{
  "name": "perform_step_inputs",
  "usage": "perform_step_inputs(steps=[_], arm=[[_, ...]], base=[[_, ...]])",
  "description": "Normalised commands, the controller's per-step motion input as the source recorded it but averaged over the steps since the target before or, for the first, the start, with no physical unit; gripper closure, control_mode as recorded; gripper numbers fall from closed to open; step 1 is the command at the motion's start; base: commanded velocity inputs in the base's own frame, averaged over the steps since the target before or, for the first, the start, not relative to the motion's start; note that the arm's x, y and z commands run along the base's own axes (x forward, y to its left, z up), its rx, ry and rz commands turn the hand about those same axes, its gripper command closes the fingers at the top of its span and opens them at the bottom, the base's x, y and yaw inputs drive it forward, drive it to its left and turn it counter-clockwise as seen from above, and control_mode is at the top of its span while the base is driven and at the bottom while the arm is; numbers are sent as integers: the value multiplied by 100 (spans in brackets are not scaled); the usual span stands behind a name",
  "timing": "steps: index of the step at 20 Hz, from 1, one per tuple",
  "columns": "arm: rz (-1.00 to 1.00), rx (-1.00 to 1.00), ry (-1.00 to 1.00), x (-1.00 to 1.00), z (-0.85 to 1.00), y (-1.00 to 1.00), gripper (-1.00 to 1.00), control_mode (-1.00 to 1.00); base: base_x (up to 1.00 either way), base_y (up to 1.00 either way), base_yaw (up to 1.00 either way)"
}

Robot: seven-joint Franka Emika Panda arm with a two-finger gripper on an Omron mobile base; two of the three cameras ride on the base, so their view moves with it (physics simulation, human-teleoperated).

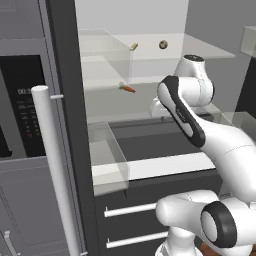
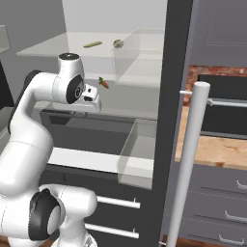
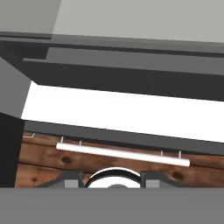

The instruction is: Pick the egg and butter from the fridge and place them by the bowl for mixing.

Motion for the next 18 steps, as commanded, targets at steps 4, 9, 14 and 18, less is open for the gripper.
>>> perform_step_inputs(steps=[4,9,14,18], arm=[[0,0,-9,-11,9,0,-100,-100],[0,0,-7,0,27,0,-100,-100],[0,-2,-15,-3,49,0,-100,-100],[0,0,-27,-9,65,0,-100,-100]], base=[[0,0,0],[0,0,0],[0,0,0],[0,0,0]])
